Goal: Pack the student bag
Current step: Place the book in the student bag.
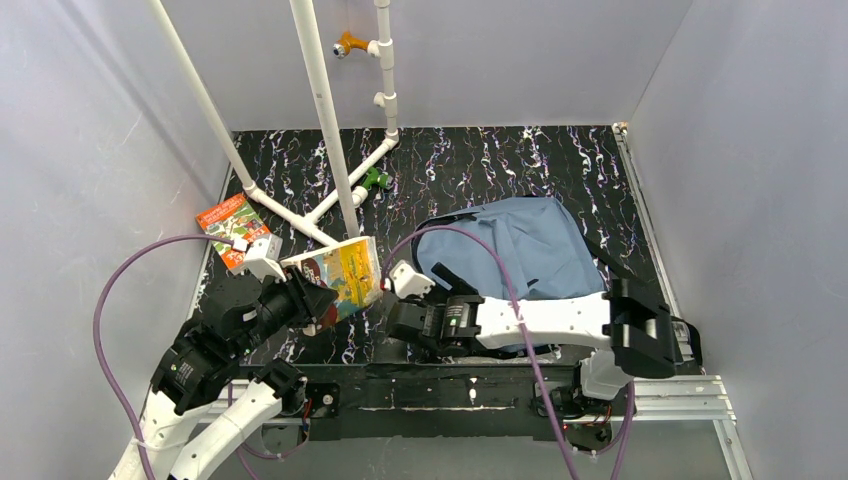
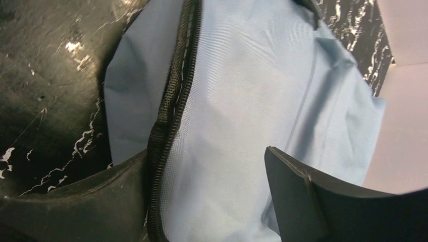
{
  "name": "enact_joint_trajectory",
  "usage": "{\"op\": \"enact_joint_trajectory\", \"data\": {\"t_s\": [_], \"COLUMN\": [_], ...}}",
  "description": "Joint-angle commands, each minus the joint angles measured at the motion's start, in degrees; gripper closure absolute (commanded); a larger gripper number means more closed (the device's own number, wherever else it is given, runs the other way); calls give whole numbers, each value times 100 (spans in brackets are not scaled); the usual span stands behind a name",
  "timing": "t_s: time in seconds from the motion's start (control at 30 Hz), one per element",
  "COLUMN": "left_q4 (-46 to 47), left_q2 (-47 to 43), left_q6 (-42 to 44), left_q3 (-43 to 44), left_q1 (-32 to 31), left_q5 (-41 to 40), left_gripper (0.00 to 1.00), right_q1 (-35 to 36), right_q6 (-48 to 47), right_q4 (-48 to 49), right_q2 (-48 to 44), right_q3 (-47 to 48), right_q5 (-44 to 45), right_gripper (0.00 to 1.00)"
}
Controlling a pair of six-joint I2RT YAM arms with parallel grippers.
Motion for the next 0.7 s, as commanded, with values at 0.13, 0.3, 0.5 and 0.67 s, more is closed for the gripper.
{"op": "enact_joint_trajectory", "data": {"t_s": [0.13,0.3,0.5,0.67], "left_q4": [584,609,648,711], "left_q2": [75,156,144,145], "left_q6": [-11,-115,-336,-413], "left_q3": [121,94,-90,-150], "left_q1": [2,3,3,3], "left_q5": [-10,175,290,518], "left_gripper": [100,100,100,100], "right_q1": [3,-16,-43,-114], "right_q6": [-127,-111,-156,-174], "right_q4": [613,738,924,1213], "right_q2": [-960,-632,-312,-222], "right_q3": [-407,-347,-357,-491], "right_q5": [549,526,257,-20], "right_gripper": [35,61,53,49]}}
